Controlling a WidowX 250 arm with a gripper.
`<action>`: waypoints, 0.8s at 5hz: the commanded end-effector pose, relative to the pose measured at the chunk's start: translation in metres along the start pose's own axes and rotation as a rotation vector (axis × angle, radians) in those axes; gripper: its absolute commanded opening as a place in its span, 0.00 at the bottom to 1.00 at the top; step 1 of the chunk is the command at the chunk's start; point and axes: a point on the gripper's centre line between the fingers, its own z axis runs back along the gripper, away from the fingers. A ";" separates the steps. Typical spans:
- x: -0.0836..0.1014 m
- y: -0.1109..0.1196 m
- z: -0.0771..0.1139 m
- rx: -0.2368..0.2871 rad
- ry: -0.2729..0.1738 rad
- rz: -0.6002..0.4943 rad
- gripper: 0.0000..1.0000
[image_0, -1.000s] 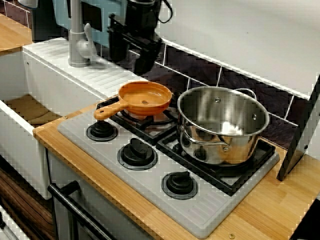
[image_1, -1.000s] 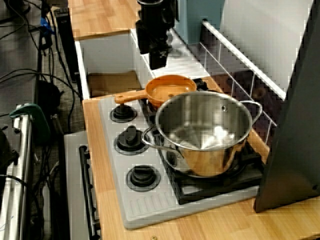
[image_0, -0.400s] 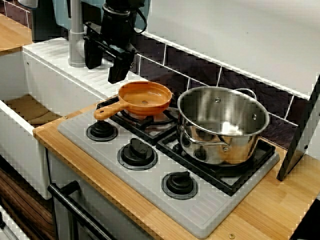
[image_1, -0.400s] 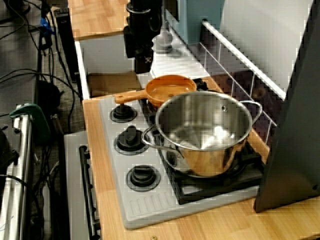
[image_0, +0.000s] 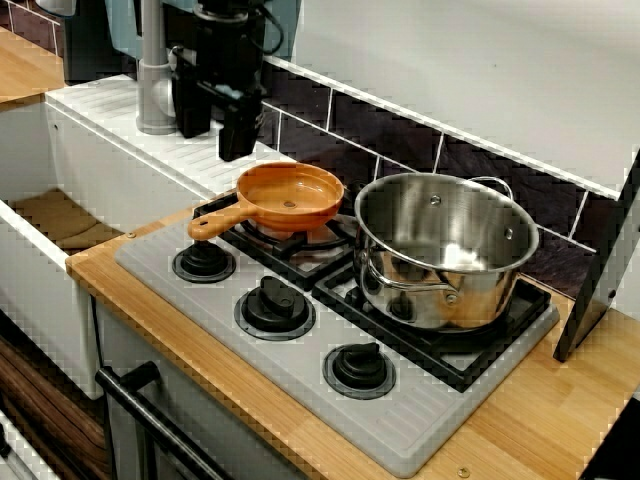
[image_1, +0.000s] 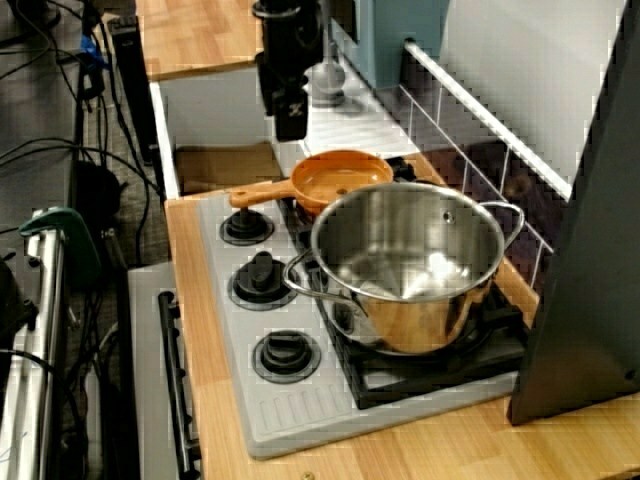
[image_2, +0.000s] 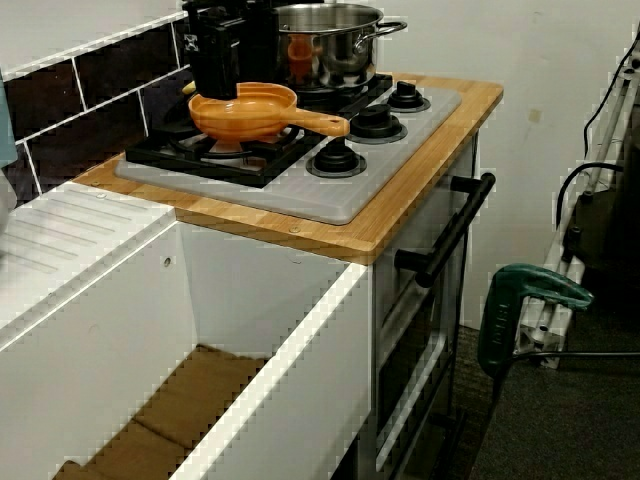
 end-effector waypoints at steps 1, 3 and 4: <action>0.020 0.008 0.009 -0.063 -0.089 -0.001 1.00; 0.030 0.003 -0.006 -0.062 -0.098 0.016 1.00; 0.035 0.000 -0.015 -0.066 -0.076 0.027 1.00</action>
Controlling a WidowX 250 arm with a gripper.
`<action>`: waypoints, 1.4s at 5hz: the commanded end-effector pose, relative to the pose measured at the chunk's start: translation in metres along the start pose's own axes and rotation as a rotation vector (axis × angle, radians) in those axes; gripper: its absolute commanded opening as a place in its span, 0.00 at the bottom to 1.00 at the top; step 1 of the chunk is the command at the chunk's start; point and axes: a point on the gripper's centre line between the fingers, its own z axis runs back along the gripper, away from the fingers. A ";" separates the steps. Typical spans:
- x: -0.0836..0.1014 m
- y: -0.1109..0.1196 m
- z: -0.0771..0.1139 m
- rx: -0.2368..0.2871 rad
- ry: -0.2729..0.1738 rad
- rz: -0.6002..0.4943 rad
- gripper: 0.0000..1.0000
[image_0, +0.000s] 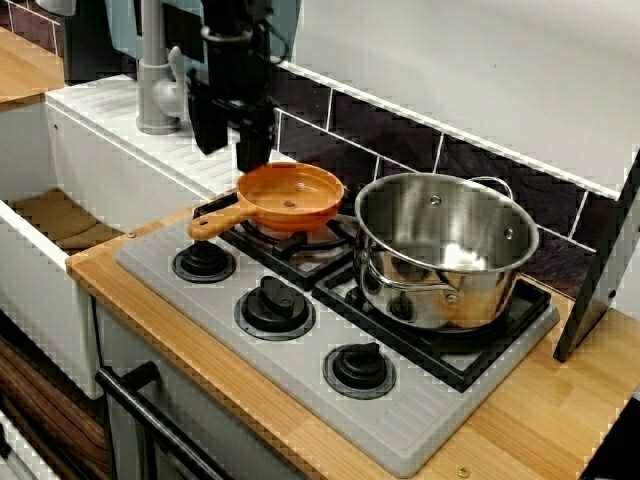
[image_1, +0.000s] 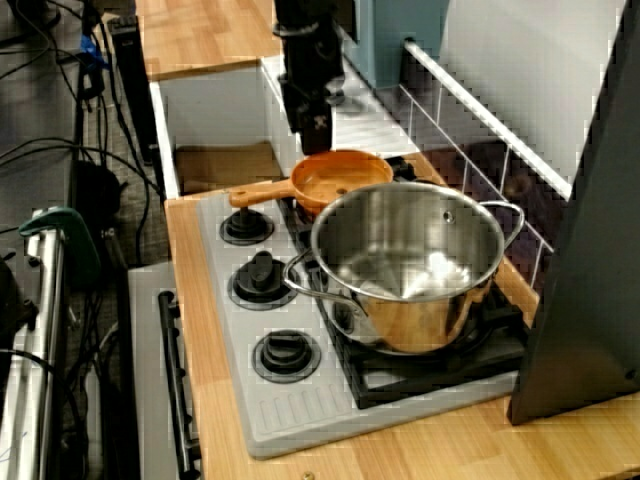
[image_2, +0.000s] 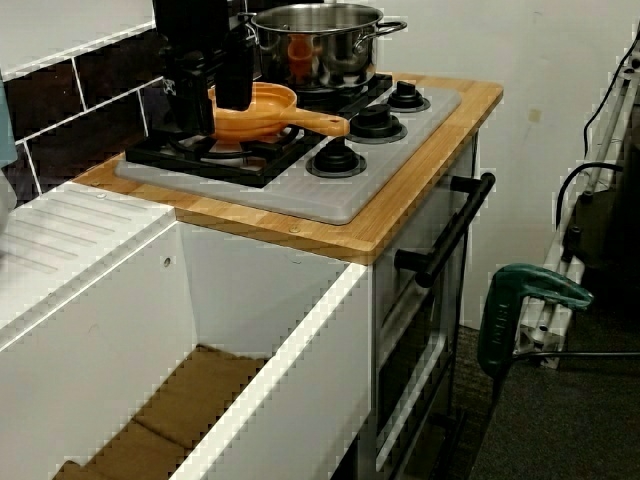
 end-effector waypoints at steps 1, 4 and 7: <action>0.018 -0.003 0.007 0.015 -0.023 0.014 1.00; 0.017 -0.003 0.004 0.025 -0.016 0.032 0.00; 0.011 0.000 0.029 -0.003 -0.009 0.017 0.00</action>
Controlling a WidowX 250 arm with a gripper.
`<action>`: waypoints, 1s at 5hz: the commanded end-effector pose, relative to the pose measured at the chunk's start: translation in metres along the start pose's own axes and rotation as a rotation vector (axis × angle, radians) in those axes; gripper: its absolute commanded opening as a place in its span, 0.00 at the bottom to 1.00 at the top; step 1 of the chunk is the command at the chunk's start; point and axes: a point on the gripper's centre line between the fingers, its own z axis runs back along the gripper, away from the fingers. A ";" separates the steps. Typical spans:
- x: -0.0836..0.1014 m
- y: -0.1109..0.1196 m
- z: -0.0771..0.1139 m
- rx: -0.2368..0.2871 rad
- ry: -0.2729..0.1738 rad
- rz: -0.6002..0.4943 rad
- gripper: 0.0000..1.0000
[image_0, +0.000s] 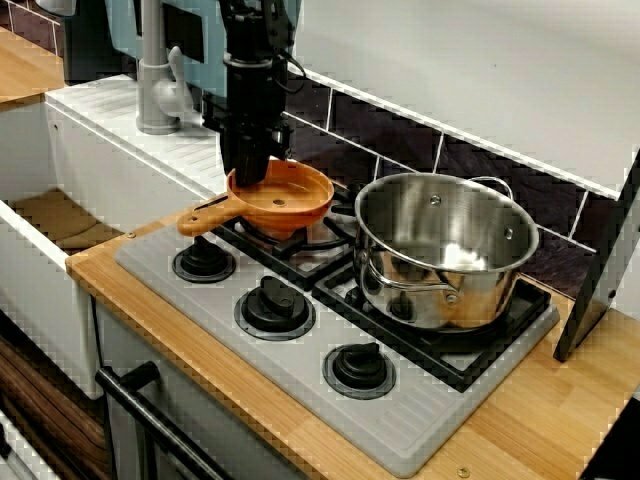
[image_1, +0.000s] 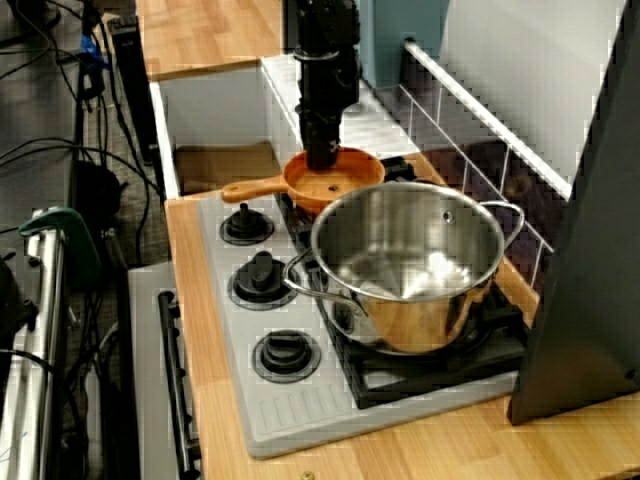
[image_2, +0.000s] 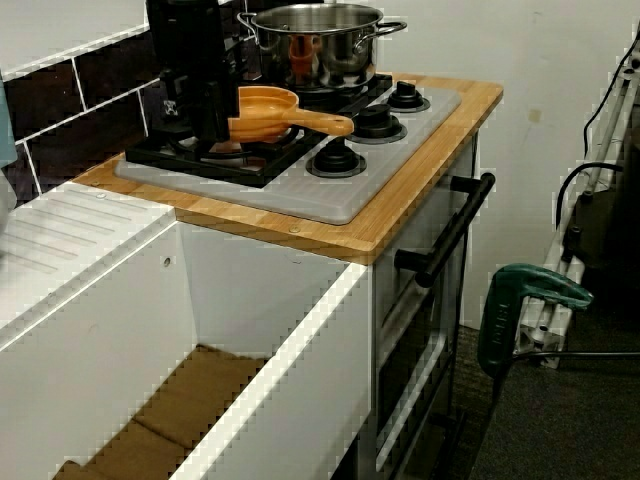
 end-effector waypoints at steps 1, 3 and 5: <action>0.000 0.003 0.062 -0.022 -0.078 -0.015 0.00; -0.005 -0.010 0.088 -0.009 -0.112 -0.039 0.00; -0.006 -0.033 0.111 -0.043 -0.115 -0.090 0.00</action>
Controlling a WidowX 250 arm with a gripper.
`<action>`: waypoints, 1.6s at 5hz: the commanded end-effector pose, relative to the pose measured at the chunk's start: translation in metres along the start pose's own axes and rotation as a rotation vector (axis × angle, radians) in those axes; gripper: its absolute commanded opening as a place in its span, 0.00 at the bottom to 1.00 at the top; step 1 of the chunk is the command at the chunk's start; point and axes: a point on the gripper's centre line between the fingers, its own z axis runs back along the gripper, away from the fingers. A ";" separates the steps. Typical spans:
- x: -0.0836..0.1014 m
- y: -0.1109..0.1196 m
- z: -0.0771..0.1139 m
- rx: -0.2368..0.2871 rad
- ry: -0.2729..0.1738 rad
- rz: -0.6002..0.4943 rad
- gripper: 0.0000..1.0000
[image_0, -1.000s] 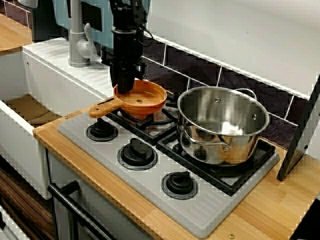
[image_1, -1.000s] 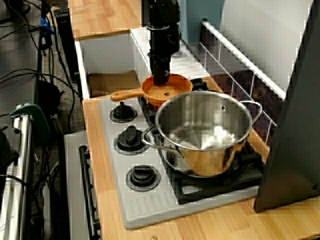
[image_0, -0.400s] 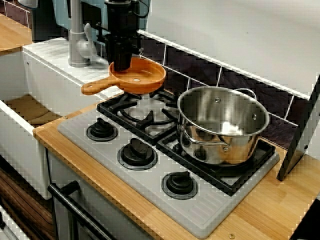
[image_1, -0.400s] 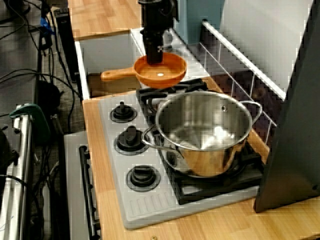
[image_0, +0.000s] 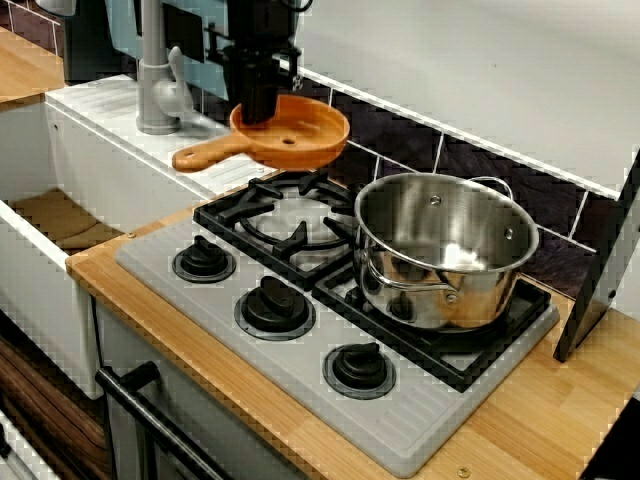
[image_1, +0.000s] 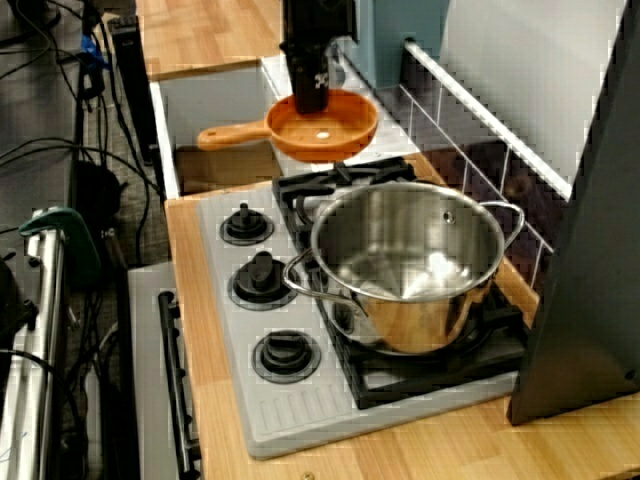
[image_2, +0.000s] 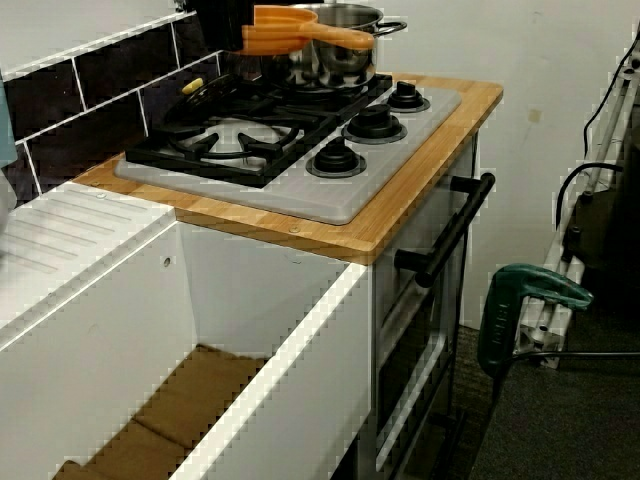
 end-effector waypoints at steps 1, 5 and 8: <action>0.008 -0.030 0.052 -0.046 -0.072 -0.073 0.00; 0.004 -0.101 0.049 -0.019 -0.077 -0.216 0.00; 0.005 -0.140 0.029 0.009 -0.074 -0.244 0.00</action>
